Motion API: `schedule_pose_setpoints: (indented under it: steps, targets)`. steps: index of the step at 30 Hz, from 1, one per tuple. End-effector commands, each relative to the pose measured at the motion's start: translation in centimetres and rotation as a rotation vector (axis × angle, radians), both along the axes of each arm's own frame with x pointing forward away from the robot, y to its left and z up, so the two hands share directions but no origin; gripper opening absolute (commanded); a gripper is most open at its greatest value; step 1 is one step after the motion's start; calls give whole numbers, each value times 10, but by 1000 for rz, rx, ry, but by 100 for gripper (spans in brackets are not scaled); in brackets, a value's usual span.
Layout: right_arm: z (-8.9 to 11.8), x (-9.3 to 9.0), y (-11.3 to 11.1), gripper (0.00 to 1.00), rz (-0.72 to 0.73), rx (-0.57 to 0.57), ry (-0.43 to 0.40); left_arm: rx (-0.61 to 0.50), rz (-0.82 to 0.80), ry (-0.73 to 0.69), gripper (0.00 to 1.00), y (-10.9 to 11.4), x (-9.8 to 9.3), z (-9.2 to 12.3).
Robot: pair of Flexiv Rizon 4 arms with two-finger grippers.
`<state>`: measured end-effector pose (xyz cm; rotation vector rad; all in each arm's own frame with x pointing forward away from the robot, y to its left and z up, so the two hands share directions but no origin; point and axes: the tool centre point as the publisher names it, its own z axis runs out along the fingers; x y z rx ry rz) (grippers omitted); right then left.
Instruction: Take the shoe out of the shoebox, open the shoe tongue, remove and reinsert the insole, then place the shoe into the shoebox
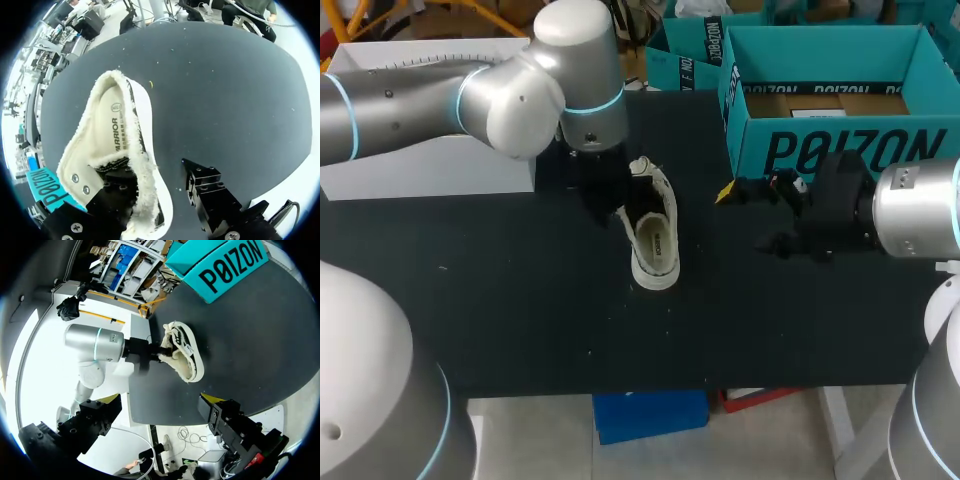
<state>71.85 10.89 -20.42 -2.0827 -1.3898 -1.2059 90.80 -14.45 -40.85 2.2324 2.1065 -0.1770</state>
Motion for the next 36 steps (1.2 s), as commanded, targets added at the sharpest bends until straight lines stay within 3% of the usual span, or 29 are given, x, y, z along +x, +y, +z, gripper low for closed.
schedule_pose_setpoints:
  steps: [1,4,11,21,36]
  targets:
    - [0,0,1,100,0,0,0,14,-2,-13,44,-5,6,-10]
    - [0,0,1,100,0,0,0,23,-10,-29,41,-7,7,-11]
    - [0,0,1,100,0,0,0,23,-9,-66,0,-11,9,-15]
    - [0,0,1,100,0,0,0,3,-39,-75,0,-14,11,6]
    - [0,0,1,100,0,0,0,-90,-43,-138,0,-5,13,111]
